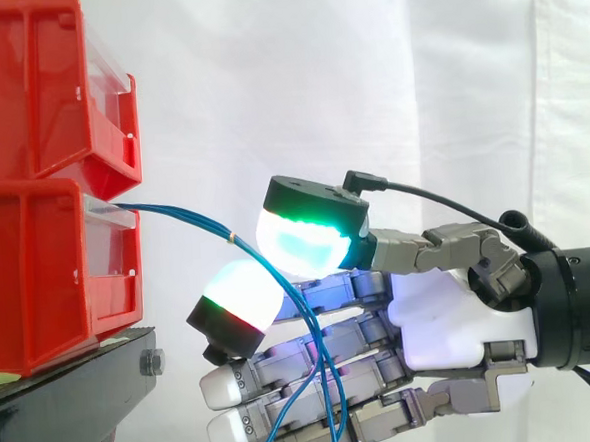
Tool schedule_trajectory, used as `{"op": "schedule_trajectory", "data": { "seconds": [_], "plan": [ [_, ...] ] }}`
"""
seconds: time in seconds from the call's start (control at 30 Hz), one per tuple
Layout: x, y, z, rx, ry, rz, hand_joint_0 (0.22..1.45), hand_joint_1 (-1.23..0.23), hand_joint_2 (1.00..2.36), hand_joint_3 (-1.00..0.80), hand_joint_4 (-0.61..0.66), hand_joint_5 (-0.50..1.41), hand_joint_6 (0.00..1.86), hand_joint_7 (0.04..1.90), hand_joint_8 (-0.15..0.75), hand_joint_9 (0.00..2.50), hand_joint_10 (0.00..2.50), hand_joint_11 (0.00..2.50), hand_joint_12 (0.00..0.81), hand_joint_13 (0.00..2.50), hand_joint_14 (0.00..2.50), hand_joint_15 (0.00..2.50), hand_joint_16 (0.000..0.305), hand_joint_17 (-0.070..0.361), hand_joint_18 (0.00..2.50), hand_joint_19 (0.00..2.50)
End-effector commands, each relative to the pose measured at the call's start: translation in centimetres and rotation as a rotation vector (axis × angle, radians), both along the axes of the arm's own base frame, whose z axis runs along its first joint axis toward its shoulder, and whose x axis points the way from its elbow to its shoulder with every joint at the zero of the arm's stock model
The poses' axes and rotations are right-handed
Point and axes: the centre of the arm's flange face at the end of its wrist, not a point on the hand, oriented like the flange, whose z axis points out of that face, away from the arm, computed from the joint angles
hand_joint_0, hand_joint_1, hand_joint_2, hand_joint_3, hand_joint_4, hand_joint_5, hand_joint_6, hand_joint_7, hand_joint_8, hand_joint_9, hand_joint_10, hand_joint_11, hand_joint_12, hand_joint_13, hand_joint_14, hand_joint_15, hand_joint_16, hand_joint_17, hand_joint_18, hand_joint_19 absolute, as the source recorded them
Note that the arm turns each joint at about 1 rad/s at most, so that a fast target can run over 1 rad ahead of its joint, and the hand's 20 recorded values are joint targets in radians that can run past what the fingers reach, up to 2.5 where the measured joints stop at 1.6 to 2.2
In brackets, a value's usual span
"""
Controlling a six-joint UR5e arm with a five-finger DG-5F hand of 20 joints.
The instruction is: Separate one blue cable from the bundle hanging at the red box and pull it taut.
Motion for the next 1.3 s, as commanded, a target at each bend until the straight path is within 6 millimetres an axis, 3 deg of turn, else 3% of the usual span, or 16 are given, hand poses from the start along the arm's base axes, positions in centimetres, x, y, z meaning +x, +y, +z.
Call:
{"op": "schedule_trajectory", "data": {
  "seconds": [0.0,0.3,0.87,1.07,1.27],
  "plan": [
    [-0.4,-0.3,0.6,-0.038,0.024,-0.028,0.62,-0.74,1.01,-0.36,0.16,-0.19,0.75,1.03,0.237,0.59,0.01,0.49,0.303,0.6,0.01,0.25,0.031,0.07,0.42,0.16],
    [-1.6,-0.6,3.6,-0.09,0.064,-0.056,0.6,-0.72,1.01,-0.43,0.17,-0.19,0.76,1.02,0.241,0.6,0.02,0.49,0.303,0.6,0.01,0.25,0.031,0.071,0.42,0.17],
    [-1.5,-0.2,4.1,-0.095,0.066,-0.096,0.6,-0.58,1.01,-0.38,0.16,-0.17,0.77,1.05,0.248,0.63,0.01,0.5,0.306,0.61,0.01,0.25,0.031,0.07,0.42,0.17],
    [-1.5,0.2,4.0,-0.096,0.067,-0.101,0.61,-0.69,1.02,-0.25,0.13,-0.2,0.82,1.05,0.25,0.62,0.02,0.52,0.305,0.6,0.01,0.25,0.031,0.07,0.42,0.17],
    [-1.5,0.4,4.0,-0.096,0.067,-0.099,0.62,-0.75,1.01,-0.29,0.14,-0.21,0.85,0.99,0.247,0.6,0.02,0.53,0.307,0.6,0.01,0.25,0.031,0.071,0.42,0.17]
  ]
}}
